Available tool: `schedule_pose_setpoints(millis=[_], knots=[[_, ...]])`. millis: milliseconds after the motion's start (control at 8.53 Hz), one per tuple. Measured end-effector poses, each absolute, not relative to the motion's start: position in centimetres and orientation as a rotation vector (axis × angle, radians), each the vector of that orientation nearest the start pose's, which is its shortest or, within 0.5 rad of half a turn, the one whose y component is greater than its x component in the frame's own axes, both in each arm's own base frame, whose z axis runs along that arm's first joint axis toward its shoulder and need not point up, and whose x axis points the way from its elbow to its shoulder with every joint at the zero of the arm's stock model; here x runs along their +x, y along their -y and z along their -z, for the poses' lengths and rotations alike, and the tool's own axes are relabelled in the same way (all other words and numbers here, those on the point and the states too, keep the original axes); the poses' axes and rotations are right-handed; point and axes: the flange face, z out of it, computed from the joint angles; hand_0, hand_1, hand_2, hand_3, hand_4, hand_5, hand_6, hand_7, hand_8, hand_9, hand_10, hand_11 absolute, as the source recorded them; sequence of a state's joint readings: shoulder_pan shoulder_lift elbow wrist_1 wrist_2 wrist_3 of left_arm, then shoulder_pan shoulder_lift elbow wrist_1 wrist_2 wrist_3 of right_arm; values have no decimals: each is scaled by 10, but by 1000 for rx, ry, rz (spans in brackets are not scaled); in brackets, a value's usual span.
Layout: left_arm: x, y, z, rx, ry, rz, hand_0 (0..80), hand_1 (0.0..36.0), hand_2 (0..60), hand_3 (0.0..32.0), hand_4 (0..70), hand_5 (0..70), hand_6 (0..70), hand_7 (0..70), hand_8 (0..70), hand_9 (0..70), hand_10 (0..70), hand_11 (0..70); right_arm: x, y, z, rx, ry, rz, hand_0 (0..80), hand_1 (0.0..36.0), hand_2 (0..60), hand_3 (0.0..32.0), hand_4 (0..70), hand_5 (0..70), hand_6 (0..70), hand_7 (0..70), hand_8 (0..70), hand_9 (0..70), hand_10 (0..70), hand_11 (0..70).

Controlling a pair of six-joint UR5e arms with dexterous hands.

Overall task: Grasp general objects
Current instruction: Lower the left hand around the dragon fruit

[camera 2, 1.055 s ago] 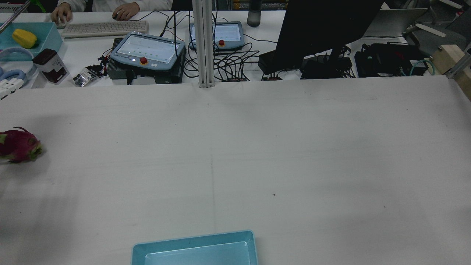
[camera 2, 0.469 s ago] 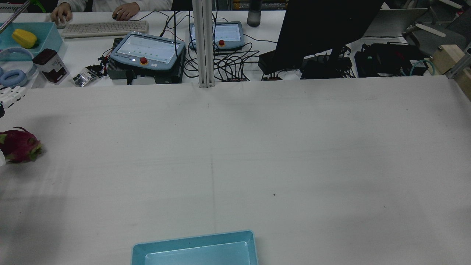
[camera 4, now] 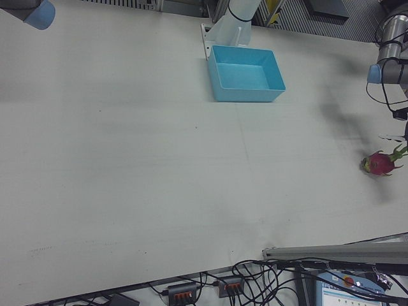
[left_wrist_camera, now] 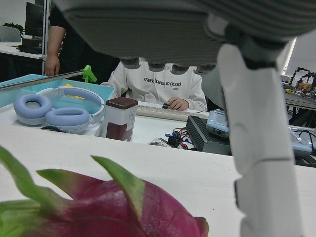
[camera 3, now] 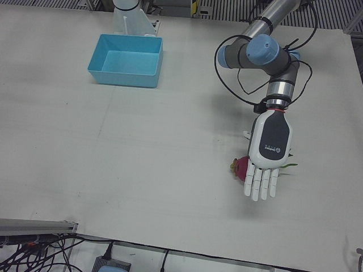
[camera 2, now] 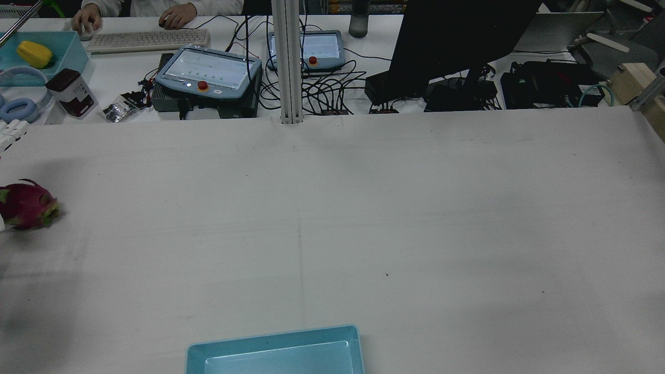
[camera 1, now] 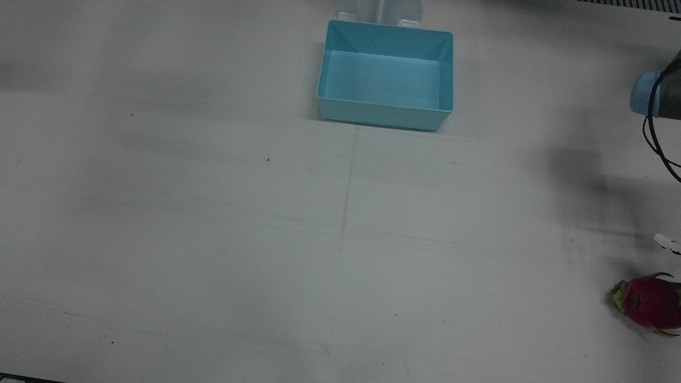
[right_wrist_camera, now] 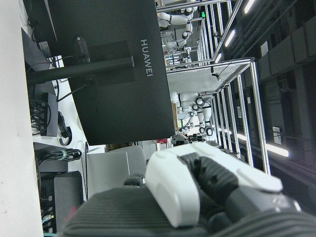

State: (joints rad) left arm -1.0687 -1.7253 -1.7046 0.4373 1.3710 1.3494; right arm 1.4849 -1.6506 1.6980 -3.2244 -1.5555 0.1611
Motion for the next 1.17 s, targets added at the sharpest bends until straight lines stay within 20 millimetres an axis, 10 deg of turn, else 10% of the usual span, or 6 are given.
schedule_pose_setpoints(millis=[234,352,469,586,703,1172], knots=[[119,535,-590,794,-1331,1188,517,213,12,0,0,0,0,0,0,0,0,0,95,464,-671,246,-2124,2213,0,0,0,0,0,0,0,0,0,0,0,0],[119,535,-590,796,-1338,1187,512,258,144,0,0,0,0,0,0,0,0,0,95,464,-671,247,-2124,2213,0,0,0,0,0,0,0,0,0,0,0,0],[120,536,-590,797,-1341,1185,505,337,466,0,0,0,0,0,0,0,0,0,95,464,-671,246,-2124,2213,0,0,0,0,0,0,0,0,0,0,0,0],[124,535,-591,791,-1342,1178,539,251,71,0,0,0,0,0,0,0,0,0,95,464,-671,247,-2124,2213,0,0,0,0,0,0,0,0,0,0,0,0],[133,532,-594,778,-1343,1166,528,180,0,0,0,0,0,0,0,0,0,0,95,464,-671,247,-2124,2213,0,0,0,0,0,0,0,0,0,0,0,0],[153,530,-610,760,-1328,1153,548,202,0,0,0,0,0,0,0,0,0,0,95,464,-671,246,-2123,2213,0,0,0,0,0,0,0,0,0,0,0,0]])
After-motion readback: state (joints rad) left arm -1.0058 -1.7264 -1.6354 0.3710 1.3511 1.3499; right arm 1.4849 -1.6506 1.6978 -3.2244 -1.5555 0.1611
